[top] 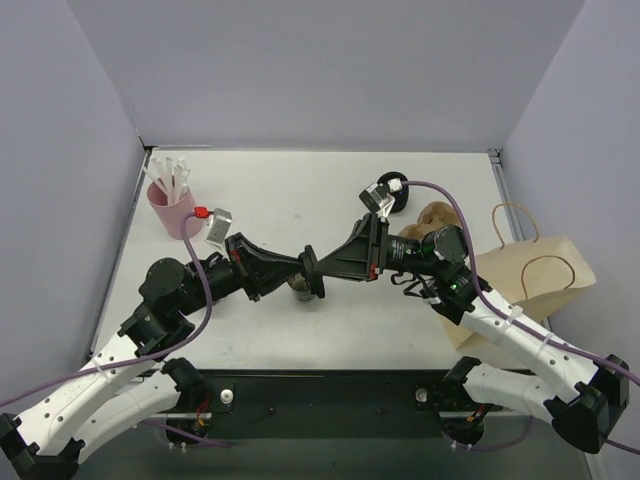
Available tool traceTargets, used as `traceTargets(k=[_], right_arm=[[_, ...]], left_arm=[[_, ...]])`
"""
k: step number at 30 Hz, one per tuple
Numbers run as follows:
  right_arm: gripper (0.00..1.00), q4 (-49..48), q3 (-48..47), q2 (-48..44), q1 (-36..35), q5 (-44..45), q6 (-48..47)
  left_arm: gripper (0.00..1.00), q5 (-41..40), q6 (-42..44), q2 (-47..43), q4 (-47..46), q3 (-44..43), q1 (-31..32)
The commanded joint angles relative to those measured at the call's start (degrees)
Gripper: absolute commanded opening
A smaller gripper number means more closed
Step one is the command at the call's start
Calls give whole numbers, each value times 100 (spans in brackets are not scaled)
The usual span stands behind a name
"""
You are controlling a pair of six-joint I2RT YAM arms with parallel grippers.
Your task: Pack the takeout coffee
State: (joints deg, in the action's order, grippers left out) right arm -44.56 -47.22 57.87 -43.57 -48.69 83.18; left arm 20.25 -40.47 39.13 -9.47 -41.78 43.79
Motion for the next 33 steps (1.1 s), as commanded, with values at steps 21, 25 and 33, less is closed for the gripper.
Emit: traceTargets(k=[21, 25, 33], right_arm=[[82, 7803, -2053, -883, 95, 3707, -5083], [82, 7953, -2028, -917, 68, 4007, -5250], [82, 7989, -1729, -1032, 42, 4060, -5408]], left_arm=[[0, -3317, 777, 1586, 6369, -2668, -72], [0, -3115, 742, 2631, 6362, -2950, -107], [0, -2798, 725, 4075, 6282, -3450, -266]])
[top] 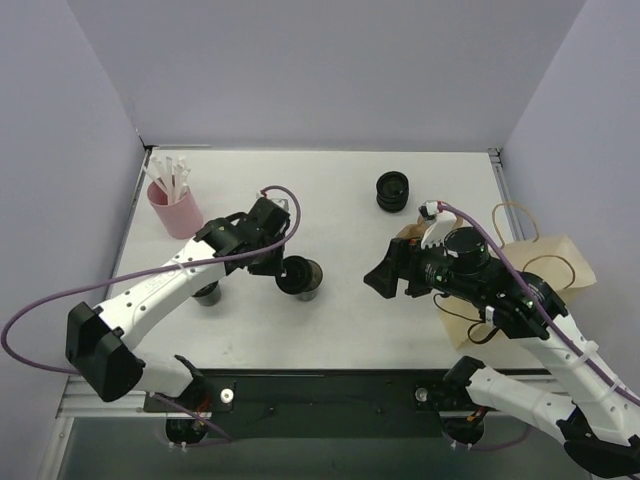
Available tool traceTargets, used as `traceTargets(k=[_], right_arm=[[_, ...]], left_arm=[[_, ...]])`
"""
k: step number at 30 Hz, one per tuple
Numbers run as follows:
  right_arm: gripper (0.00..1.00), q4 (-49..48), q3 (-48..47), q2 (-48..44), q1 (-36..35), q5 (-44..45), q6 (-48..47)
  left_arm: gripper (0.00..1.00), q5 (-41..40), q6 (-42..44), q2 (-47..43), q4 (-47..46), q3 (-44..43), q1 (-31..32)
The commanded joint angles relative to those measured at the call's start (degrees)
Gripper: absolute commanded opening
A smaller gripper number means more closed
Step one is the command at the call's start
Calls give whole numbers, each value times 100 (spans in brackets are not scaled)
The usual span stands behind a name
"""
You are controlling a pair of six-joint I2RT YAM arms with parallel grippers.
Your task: Pack the takeout coffee
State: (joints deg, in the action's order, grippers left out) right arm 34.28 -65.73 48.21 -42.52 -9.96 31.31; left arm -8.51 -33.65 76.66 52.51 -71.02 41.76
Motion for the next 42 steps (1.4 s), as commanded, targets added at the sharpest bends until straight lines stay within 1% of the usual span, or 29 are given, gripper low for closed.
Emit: traceTargets(k=[1, 9, 15, 23, 28, 35, 36, 37, 42], right_arm=[[82, 88, 140, -57, -63, 187, -239], [82, 79, 140, 92, -81, 205, -406], [82, 70, 175, 136, -81, 222, -494], [82, 70, 175, 163, -98, 284, -565], [82, 61, 175, 180, -90, 249, -556], [82, 52, 210, 137, -90, 301, -564], [82, 44, 228, 136, -90, 310, -556], [83, 43, 228, 145, -98, 319, -573], [83, 35, 210, 198, -90, 310, -591]], left_arm=[[0, 78, 43, 514, 101, -570, -71], [0, -10, 69, 1227, 330, -1106, -89], [0, -72, 104, 1684, 506, -1317, -89], [0, -133, 60, 1799, 506, -1291, -80], [6, -72, 43, 1817, 409, -1221, -80], [9, -1, 25, 1852, 304, -1238, -80], [15, 25, 16, 1844, 295, -1247, -80], [18, 43, 8, 1843, 277, -1247, -89], [26, 139, -1, 1861, 233, -1256, -80]])
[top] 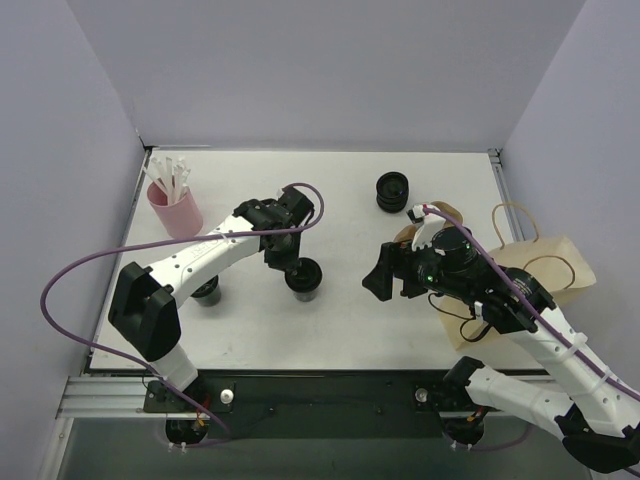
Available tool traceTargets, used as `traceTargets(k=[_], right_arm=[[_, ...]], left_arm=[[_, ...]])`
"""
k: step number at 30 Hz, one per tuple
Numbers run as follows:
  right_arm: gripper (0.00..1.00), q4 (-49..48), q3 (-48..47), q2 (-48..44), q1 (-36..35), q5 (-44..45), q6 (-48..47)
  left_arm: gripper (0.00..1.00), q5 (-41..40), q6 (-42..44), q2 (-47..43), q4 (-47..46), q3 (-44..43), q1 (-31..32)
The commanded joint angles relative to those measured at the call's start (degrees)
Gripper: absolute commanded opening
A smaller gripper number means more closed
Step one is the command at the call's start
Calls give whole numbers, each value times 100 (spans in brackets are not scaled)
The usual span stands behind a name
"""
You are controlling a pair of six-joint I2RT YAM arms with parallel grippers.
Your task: Pack the takeout coffee
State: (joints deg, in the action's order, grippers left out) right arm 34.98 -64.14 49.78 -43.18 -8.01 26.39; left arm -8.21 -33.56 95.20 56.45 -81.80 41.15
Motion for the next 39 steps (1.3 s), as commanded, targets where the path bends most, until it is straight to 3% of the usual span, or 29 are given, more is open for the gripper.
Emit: traceTargets(k=[1, 6, 12, 17, 22, 27, 33, 39], right_arm=[[82, -35, 51, 58, -33, 107, -99], [83, -62, 24, 76, -33, 115, -108], [83, -411, 33, 277, -24, 45, 137], [82, -1001, -107, 865, -33, -394, 358], [82, -1178, -607, 1937, 28, -631, 200], [82, -1545, -705, 2895, 467, -1631, 68], [79, -1846, -722, 3800, 846, -2897, -169], [77, -1837, -960, 4487, 899, -3172, -371]], left_arm=[[27, 109, -10, -1, -160, -178, -28], [32, 100, -28, -107, -143, -213, -10], [49, -154, -115, -387, -186, -319, -19], [61, 204, -72, -1213, -871, 329, -317], [64, 1293, 95, -2074, -2101, 1445, -931], [68, 2138, 376, -2576, -2971, 2430, -1249], [70, 2350, 658, -2568, -3201, 2704, -1364], [69, 2490, 658, -2410, -3579, 3047, -1399]])
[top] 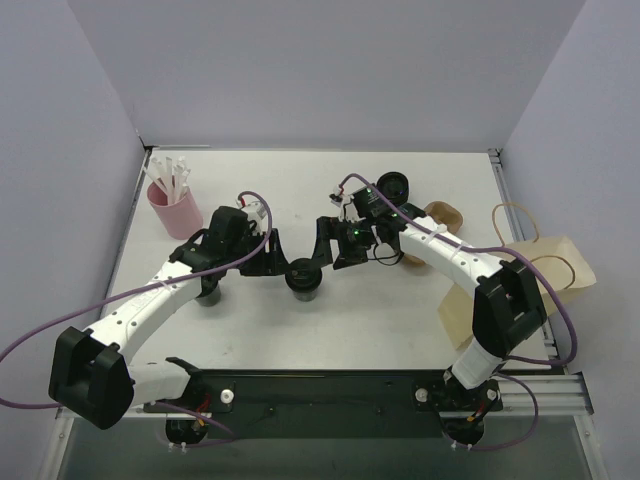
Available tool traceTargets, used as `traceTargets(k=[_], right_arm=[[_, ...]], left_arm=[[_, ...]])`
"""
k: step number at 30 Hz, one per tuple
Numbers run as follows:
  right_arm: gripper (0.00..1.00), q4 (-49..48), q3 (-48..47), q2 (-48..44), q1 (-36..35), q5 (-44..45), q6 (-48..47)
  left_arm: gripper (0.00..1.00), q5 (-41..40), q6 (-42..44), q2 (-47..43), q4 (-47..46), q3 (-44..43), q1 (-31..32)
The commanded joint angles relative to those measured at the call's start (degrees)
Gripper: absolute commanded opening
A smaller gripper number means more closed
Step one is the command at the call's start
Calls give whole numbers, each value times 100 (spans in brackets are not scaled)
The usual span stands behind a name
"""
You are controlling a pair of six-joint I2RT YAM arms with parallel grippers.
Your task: Pack the takeout coffee
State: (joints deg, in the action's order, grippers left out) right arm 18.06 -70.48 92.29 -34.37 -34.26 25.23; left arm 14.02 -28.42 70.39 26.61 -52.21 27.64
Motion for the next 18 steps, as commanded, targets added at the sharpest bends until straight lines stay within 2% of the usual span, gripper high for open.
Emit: traceTargets(k=[1, 9, 16, 18], right_arm=[[76, -145, -352, 289, 35, -555, -256], [64, -215, -458, 807, 80, -529, -344], [38, -830, 77, 870, 106, -354, -98], [36, -918, 253, 835, 115, -301, -54]], left_arm=[[69, 276, 144, 89, -613, 96, -48], [64, 251, 135, 282, -842, 324, -48], [62, 127, -75, 361, -1298, 747, -48], [61, 92, -84, 414, -1325, 764, -48]])
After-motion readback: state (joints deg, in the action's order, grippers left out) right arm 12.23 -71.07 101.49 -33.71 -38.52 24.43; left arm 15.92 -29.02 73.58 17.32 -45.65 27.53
